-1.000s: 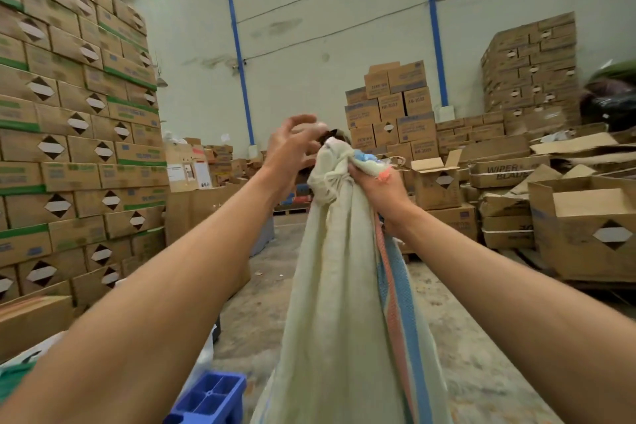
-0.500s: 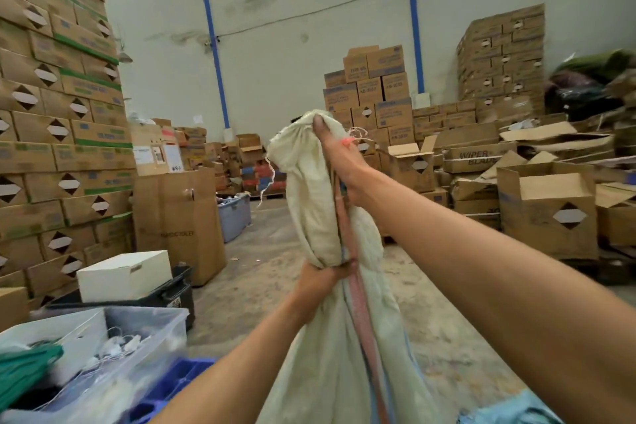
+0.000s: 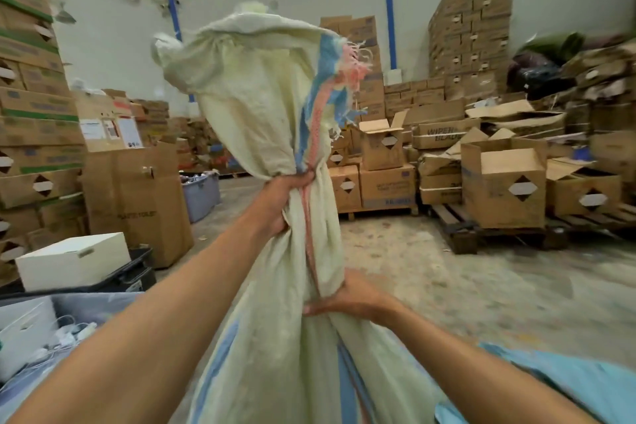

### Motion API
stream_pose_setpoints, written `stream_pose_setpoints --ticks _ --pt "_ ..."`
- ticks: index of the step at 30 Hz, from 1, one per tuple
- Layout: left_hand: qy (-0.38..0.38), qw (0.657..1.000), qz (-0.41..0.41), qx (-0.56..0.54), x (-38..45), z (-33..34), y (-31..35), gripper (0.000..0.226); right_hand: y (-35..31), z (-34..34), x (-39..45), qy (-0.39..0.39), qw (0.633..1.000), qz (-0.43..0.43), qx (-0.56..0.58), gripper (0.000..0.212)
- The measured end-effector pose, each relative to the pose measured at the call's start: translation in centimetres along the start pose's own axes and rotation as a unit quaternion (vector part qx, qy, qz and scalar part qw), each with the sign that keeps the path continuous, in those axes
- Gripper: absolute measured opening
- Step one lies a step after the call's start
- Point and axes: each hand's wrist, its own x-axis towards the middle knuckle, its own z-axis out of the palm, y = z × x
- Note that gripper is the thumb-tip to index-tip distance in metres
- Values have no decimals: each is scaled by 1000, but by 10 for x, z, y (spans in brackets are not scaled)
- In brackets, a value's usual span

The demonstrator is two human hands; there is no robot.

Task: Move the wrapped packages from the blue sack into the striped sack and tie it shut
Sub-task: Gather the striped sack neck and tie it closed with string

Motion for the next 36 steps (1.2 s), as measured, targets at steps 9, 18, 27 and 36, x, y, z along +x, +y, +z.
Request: stream_pose_setpoints --ticks 9,18,27,36 --pt "-6 992 54 113 18 44 7 83 -3 1 -42 182 972 13 151 33" --pt "68 982 70 163 6 105 3 80 -25 -22 -114 242 951 60 183 12" --pt "-186 955 -148 176 -25 155 2 59 17 -63 -171 197 939 175 223 83" --pt "-67 962 -209 161 29 191 -21 127 45 -108 -206 46 939 256 227 41"
